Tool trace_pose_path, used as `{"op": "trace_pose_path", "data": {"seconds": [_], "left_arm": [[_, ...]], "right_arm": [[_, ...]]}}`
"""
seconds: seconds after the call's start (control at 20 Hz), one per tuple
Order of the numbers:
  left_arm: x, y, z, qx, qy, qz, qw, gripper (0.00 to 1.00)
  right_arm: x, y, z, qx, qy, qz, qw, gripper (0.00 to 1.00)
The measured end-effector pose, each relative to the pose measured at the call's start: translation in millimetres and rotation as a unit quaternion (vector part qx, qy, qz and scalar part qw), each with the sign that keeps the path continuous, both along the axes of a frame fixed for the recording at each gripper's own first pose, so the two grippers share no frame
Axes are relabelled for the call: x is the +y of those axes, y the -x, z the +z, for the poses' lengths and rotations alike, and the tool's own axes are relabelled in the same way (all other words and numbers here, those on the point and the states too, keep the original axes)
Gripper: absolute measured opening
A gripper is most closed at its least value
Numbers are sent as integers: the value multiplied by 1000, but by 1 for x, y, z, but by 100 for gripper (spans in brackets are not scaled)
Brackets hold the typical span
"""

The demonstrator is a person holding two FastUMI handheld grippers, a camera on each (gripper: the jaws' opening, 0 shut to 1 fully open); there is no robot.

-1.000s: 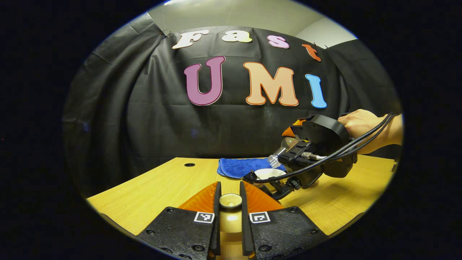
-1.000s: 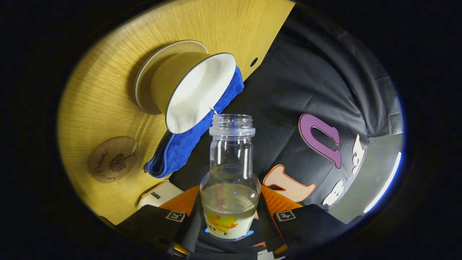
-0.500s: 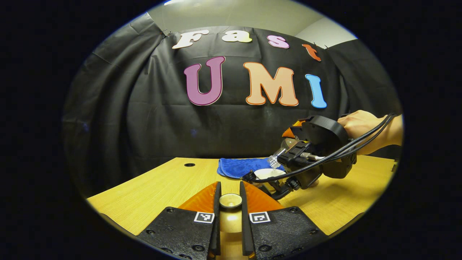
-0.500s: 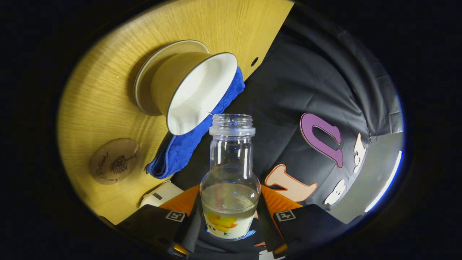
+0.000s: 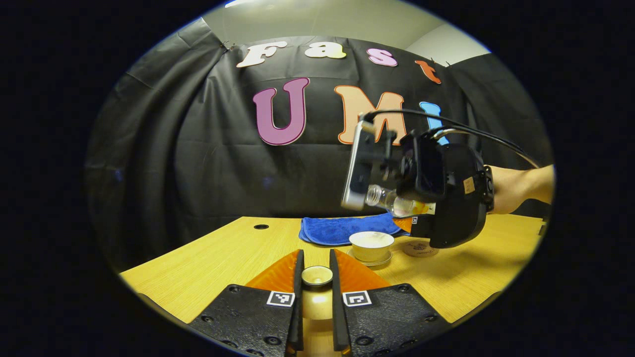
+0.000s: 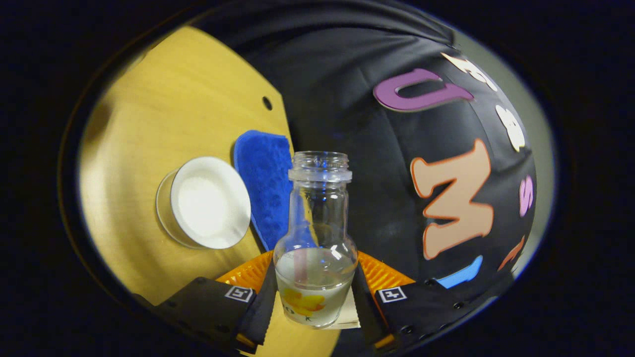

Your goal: Open the teacup lid with one hand, grasp the water bottle and pour water into the teacup with the other hand; after pouring, place the water bottle on the coaster and then close the teacup lid.

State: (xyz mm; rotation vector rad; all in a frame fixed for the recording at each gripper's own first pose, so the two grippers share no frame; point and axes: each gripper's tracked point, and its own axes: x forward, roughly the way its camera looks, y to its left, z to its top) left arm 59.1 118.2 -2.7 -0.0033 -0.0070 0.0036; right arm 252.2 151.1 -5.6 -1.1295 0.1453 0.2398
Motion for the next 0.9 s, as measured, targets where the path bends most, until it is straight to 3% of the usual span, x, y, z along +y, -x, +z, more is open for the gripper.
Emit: {"op": "trace_pose_path", "data": {"seconds": [0.1, 0.15, 0.2, 0.3, 0.4, 0.5, 0.6, 0.9], "left_arm": [[0, 0, 0, 0, 0, 0, 1000, 20], [1, 0, 0, 0, 0, 0, 1000, 20], [0, -1, 1, 0, 0, 0, 1000, 20], [0, 0, 1, 0, 0, 1, 1000, 20], [1, 0, 0, 0, 0, 1, 1000, 20], [1, 0, 1, 0, 0, 1, 1000, 20], [0, 0, 0, 0, 0, 1, 1000, 20], [1, 0, 1, 1, 0, 3, 1000, 20]], "right_arm": [[-6, 2, 5, 9, -120, -13, 993, 76], [-8, 3, 6, 16, -188, -15, 982, 78], [-9, 2, 8, 21, -253, -20, 967, 73], [-17, 0, 13, 32, -367, -37, 929, 73], [-37, -3, 16, 30, -440, -60, 895, 77], [-55, -5, 11, 26, -485, -77, 871, 75], [-67, -5, 2, 29, -509, -88, 856, 75], [-73, 7, -9, 15, -521, -85, 849, 77]]}}
